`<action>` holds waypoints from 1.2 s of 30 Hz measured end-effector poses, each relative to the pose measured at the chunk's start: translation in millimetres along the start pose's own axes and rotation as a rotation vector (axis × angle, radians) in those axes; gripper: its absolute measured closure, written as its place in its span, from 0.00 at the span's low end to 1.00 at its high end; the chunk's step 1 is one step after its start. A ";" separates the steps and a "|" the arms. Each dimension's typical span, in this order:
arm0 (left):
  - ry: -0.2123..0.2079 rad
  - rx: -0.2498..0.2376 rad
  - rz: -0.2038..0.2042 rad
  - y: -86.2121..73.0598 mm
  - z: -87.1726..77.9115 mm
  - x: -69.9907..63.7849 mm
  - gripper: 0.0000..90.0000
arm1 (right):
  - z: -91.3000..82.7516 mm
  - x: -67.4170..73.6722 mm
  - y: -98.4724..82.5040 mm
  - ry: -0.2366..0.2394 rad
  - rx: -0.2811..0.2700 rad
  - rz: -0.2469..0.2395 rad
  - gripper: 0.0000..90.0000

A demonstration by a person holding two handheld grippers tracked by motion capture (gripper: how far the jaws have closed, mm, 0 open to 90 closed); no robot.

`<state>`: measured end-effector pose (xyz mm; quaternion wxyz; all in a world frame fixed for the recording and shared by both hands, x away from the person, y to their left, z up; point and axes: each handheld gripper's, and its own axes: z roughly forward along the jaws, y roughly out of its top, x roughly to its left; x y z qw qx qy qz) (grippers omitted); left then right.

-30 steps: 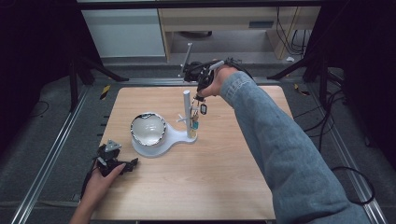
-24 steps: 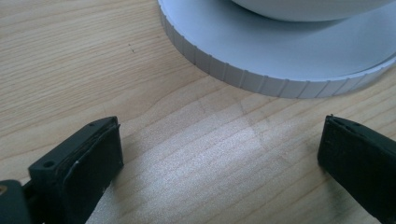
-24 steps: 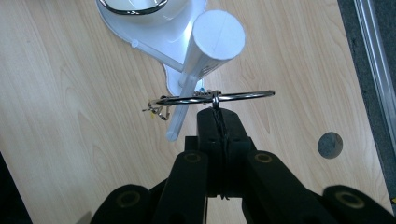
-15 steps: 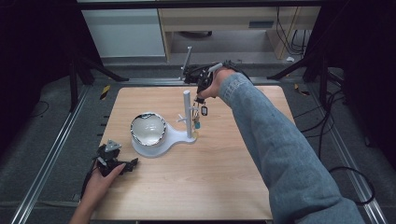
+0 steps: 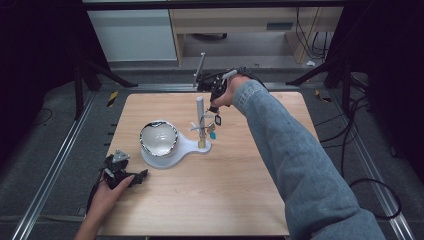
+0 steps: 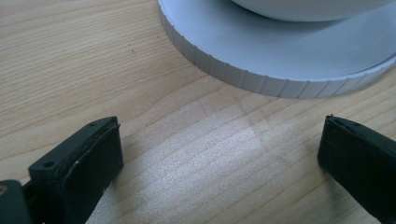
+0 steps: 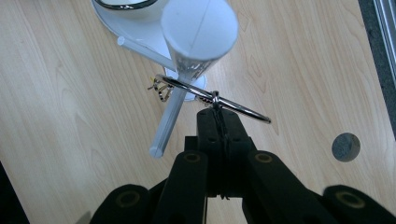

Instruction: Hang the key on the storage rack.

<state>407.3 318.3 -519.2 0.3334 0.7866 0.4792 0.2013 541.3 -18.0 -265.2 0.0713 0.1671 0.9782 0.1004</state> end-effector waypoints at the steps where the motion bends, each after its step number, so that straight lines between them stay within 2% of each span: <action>1: 0.000 0.000 0.000 0.0 0.0 0.0 0.00 | 0.8 -0.1 0.2 0.003 0.000 0.002 0.99; 10: 0.000 0.000 0.000 0.0 0.0 0.0 0.00 | 6.7 -2.2 1.1 0.018 0.005 0.005 0.98; 11: 0.000 0.000 0.000 0.0 0.0 0.0 0.00 | 6.1 -3.1 0.8 0.017 0.002 0.008 0.95; 12: 0.000 0.000 0.000 0.0 0.0 0.0 0.00 | 5.3 -3.3 0.6 0.011 -0.003 0.014 0.92; 19: 0.000 0.000 0.000 0.0 0.0 0.0 0.00 | -2.3 -8.3 -5.8 -0.013 -0.015 0.032 0.92; 27: 0.000 -0.003 -0.003 0.0 0.2 -0.2 0.00 | -9.5 -17.0 -17.7 -0.036 -0.025 0.075 0.88; 30: 0.000 -0.003 -0.003 0.0 0.2 -0.2 0.00 | -9.7 -19.6 -21.1 -0.044 -0.021 0.083 0.84; 36: 0.000 -0.003 -0.003 0.0 0.2 -0.2 0.00 | -10.7 -23.5 -26.6 -0.065 -0.017 0.117 0.69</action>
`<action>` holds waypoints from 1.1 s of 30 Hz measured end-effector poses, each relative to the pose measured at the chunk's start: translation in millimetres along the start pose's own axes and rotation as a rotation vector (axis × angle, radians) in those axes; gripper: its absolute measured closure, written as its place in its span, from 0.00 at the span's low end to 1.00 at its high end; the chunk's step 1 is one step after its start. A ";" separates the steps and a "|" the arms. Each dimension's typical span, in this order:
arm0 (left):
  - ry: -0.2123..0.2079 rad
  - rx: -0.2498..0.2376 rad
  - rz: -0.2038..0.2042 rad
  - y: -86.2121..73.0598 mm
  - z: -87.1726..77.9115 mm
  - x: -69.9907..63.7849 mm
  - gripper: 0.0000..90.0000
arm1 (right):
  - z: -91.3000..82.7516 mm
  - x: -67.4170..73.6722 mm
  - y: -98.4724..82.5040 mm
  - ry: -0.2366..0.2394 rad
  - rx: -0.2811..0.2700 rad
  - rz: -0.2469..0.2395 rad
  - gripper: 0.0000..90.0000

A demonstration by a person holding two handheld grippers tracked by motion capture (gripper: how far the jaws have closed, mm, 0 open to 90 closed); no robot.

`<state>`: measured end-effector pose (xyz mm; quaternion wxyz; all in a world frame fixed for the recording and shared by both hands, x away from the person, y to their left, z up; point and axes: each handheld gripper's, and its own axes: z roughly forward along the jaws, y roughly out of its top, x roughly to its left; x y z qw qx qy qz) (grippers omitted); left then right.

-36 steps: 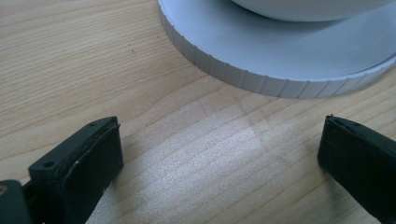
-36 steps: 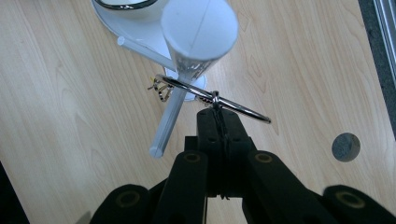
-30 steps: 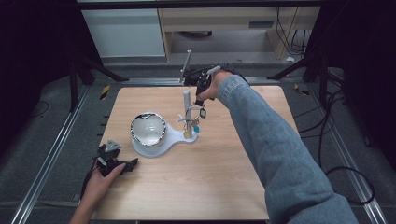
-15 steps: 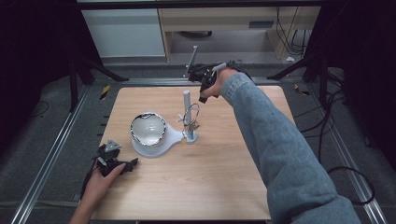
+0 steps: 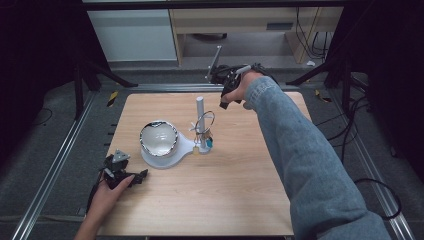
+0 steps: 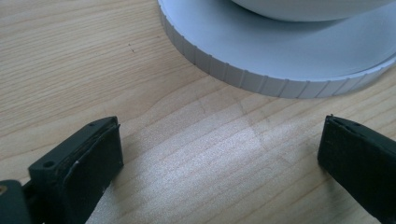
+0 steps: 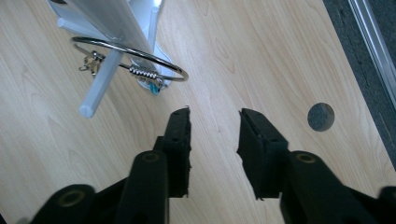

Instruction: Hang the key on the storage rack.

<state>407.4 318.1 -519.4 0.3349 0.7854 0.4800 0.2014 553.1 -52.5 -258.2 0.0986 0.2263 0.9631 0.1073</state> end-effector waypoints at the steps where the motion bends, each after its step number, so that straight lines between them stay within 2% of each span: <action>1: 0.000 0.000 0.000 0.0 0.0 0.0 0.00 | 0.0 -0.7 -0.6 -0.004 0.002 0.003 0.66; 3: 0.000 0.000 0.000 0.0 0.0 0.0 0.00 | 0.1 -1.5 -1.6 -0.011 -0.001 0.013 0.59; 4: 0.000 0.000 0.000 0.0 0.0 0.0 0.00 | 0.1 -1.5 -1.6 -0.011 -0.001 0.013 0.59; 5: 0.000 0.000 0.000 0.0 0.0 0.0 0.00 | 0.0 -2.4 -2.8 -0.020 0.003 0.026 0.53; 6: 0.000 0.000 0.000 0.0 0.0 0.0 0.00 | 0.0 -2.4 -2.8 -0.020 0.003 0.026 0.53; 7: 0.000 0.000 -0.001 0.0 0.0 0.0 0.00 | 0.5 -4.4 -4.1 -0.027 0.004 0.042 0.45; 9: 0.000 0.000 -0.001 0.0 0.0 0.0 0.00 | 0.6 -6.6 -5.9 -0.043 -0.004 0.039 0.38; 10: 0.000 0.000 -0.001 0.0 0.0 0.0 0.00 | 0.6 -6.6 -5.9 -0.043 -0.004 0.039 0.38; 14: 0.000 -0.001 -0.001 0.0 0.0 -0.1 0.00 | 2.4 -10.8 -10.6 -0.067 -0.007 0.057 0.24; 17: 0.000 0.000 0.000 0.0 0.0 0.0 0.00 | 3.7 -14.0 -16.2 -0.081 -0.010 0.062 0.18; 23: 0.000 0.000 0.000 0.0 0.0 0.0 0.00 | 3.4 -20.0 -28.5 -0.087 -0.025 0.094 0.11; 33: 0.000 0.000 0.000 0.0 0.0 0.0 0.00 | -0.3 -26.3 -46.0 -0.102 -0.047 0.102 0.09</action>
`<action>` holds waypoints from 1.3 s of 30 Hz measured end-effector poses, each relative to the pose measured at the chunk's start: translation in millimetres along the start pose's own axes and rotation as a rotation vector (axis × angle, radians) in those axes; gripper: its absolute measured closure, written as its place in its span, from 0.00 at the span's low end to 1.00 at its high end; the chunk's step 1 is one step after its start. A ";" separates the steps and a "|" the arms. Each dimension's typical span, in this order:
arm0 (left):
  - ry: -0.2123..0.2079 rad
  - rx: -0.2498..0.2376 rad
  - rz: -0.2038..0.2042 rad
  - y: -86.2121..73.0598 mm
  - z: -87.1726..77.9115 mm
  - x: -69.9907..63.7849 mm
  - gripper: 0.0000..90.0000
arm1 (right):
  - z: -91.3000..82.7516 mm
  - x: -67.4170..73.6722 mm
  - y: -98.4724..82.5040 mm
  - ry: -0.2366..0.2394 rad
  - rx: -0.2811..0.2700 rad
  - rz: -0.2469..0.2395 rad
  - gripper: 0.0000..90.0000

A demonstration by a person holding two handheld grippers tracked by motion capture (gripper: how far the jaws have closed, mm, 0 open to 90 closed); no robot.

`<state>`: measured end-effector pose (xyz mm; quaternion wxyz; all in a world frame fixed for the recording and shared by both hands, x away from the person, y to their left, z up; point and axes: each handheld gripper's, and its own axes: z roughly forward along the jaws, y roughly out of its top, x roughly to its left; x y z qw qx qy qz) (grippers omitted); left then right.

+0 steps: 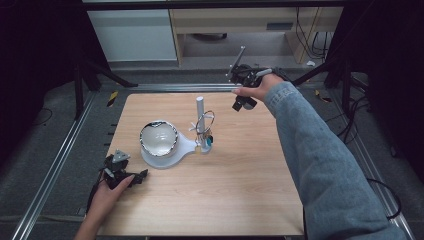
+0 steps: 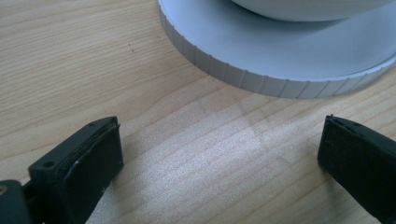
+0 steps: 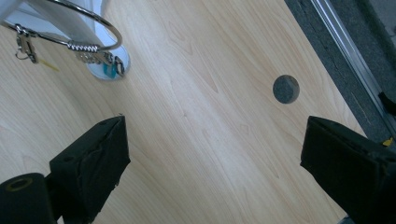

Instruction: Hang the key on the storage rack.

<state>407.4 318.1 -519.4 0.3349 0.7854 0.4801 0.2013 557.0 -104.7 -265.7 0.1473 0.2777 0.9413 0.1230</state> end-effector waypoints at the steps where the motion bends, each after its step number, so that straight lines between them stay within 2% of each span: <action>1: 0.000 0.000 0.000 0.0 0.0 0.0 0.00 | -1.1 -1.9 -3.9 -0.008 0.001 0.014 0.09; 9: 0.000 0.000 0.000 0.0 0.0 0.0 0.00 | -1.6 -5.7 -17.5 -0.020 0.007 0.038 0.12; 14: 0.000 0.000 0.000 0.0 0.0 0.0 0.00 | -2.7 -6.7 -29.9 -0.039 -0.013 0.059 0.15; 20: 0.000 0.000 0.000 0.0 0.0 0.0 0.00 | -5.0 -2.9 -47.4 -0.055 -0.037 0.031 0.18; 39: 0.000 -0.002 0.000 -0.1 0.1 0.0 0.00 | 6.2 -1.4 -100.9 -0.110 -0.092 0.053 0.24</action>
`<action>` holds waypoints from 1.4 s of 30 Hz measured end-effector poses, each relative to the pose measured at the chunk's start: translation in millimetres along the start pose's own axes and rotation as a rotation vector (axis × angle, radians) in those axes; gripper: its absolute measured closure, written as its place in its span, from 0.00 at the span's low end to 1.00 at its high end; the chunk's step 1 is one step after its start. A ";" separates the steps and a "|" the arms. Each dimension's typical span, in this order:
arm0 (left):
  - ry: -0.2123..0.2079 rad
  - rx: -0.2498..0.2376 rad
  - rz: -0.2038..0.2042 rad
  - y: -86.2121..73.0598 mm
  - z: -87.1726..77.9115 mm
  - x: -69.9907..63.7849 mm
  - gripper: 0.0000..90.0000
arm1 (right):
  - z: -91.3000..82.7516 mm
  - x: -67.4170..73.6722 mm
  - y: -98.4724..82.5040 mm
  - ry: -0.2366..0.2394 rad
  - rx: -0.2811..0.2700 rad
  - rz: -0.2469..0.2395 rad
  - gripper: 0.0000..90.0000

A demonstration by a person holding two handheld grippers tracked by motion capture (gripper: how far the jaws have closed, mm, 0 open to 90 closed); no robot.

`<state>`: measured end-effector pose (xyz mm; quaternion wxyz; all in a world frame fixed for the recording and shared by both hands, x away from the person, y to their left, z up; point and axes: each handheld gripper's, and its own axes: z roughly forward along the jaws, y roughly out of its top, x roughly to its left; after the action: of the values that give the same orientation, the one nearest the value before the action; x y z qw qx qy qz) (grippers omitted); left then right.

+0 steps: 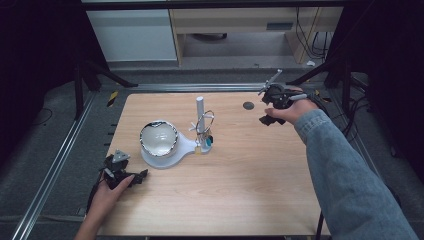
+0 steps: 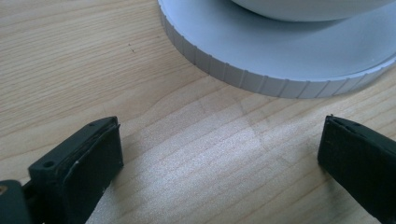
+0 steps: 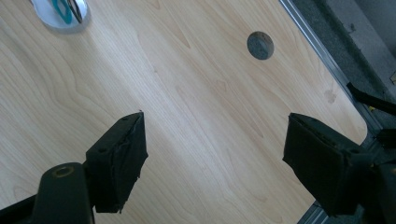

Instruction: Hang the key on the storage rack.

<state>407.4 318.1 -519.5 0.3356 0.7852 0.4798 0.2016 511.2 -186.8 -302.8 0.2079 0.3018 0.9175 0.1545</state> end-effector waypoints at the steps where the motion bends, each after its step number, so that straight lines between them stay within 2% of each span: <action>1: 0.000 0.000 0.000 0.0 0.0 0.0 0.00 | 1.9 -0.1 -5.2 0.001 0.003 0.008 0.24; 17: 0.000 0.001 0.001 0.0 -0.1 0.1 0.00 | 16.4 2.3 -50.6 -0.008 -0.001 0.029 0.25; 24: 0.000 0.003 0.004 0.0 -0.3 0.3 0.00 | 20.2 3.3 -62.1 0.002 0.020 0.029 0.25; 30: 0.001 0.003 0.004 0.1 -0.3 0.2 0.00 | 30.4 8.1 -74.1 0.026 0.041 0.034 0.25; 33: 0.001 0.003 0.003 0.0 -0.2 0.2 0.00 | 38.6 12.1 -86.5 0.033 0.012 0.056 0.25; 38: 0.000 0.003 0.003 0.0 -0.3 0.2 0.00 | 47.6 15.4 -97.0 0.032 0.019 0.058 0.25; 42: 0.000 0.004 0.003 0.1 -0.3 0.2 0.00 | 62.4 22.7 -110.3 0.065 0.006 0.075 0.25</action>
<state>407.4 318.4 -519.3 0.3338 0.7866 0.4789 0.2015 470.2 -247.8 -408.5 0.1712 0.3312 0.9124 0.1691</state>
